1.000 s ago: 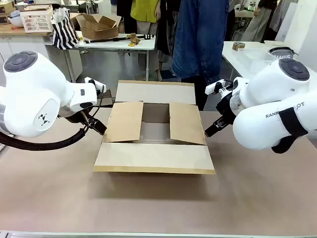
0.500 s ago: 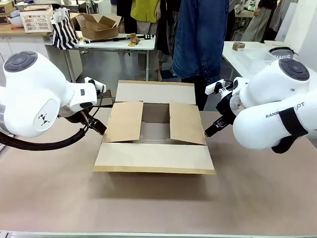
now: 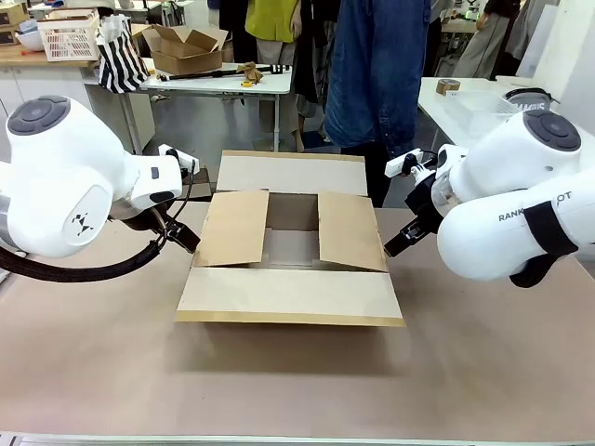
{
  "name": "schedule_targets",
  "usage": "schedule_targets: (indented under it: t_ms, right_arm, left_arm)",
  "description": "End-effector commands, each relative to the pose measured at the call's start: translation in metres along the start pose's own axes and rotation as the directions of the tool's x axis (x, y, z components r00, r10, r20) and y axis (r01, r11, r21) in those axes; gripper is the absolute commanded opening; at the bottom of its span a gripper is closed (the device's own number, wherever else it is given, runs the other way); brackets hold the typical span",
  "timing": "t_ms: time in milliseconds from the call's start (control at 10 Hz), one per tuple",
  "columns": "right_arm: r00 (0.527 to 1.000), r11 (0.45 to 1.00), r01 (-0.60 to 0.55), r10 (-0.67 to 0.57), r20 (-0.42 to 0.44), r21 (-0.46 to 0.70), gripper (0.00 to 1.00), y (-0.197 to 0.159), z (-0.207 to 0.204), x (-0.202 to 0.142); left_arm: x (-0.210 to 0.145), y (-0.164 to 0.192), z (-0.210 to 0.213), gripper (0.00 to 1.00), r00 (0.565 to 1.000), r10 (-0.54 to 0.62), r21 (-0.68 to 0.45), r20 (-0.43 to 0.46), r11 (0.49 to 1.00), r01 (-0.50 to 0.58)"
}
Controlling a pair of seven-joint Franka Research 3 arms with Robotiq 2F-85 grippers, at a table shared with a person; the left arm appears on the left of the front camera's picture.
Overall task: Pack the gift set into the box.
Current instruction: Place both hands on the side flaps of the Package Box and spread them outward.
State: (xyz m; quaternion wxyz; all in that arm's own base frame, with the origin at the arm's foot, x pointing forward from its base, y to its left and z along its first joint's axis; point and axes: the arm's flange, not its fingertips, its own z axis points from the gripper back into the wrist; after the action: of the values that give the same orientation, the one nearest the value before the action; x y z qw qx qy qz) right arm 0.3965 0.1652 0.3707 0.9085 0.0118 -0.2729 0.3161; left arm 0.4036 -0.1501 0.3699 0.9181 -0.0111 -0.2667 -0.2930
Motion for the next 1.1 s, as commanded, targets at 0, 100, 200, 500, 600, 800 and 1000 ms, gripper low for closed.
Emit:
schedule_targets:
  t_ms: [0, 100, 200, 500, 600, 800, 1000]
  right_arm:
    - [1.0, 1.0, -0.003, 0.003, 0.006, 0.0, 1.0, 0.001, 0.001, 0.001]
    - [1.0, 1.0, 0.0, 0.0, 0.0, 0.0, 1.0, 0.0, 0.0, 0.0]
    - [0.999, 1.0, -0.004, 0.004, 0.032, 0.014, 1.0, 0.0, 0.02, 0.002]
    - [0.986, 0.987, 0.147, -0.151, 0.064, 0.056, 1.0, -0.002, 0.146, -0.021]
    - [0.988, 0.991, 0.131, -0.132, 0.08, 0.014, 1.0, 0.002, 0.189, -0.042]
    - [0.984, 0.994, 0.108, -0.105, 0.146, -0.012, 1.0, 0.012, 0.227, -0.069]
    - [0.988, 0.994, 0.109, -0.111, 0.107, 0.029, 1.0, -0.014, 0.185, 0.011]
  left_arm:
    - [0.001, -0.002, 0.0, 1.0, 1.0, -0.003, -0.002, 0.003, 1.0, 0.003]
    - [0.0, 0.0, 0.0, 1.0, 1.0, 0.0, 0.0, 0.0, 1.0, 0.0]
    - [0.009, 0.004, 0.025, 1.0, 0.998, -0.017, -0.039, 0.054, 0.999, 0.019]
    - [0.007, 0.018, 0.153, 1.0, 0.995, -0.053, -0.18, 0.079, 0.981, 0.066]
    - [-0.008, 0.012, 0.188, 1.0, 0.977, -0.164, -0.244, 0.136, 0.95, 0.193]
    - [-0.025, -0.009, 0.212, 1.0, 0.947, -0.275, -0.21, 0.167, 0.928, 0.307]
    - [-0.007, -0.003, 0.22, 1.0, 0.965, -0.213, -0.214, 0.155, 0.946, 0.243]
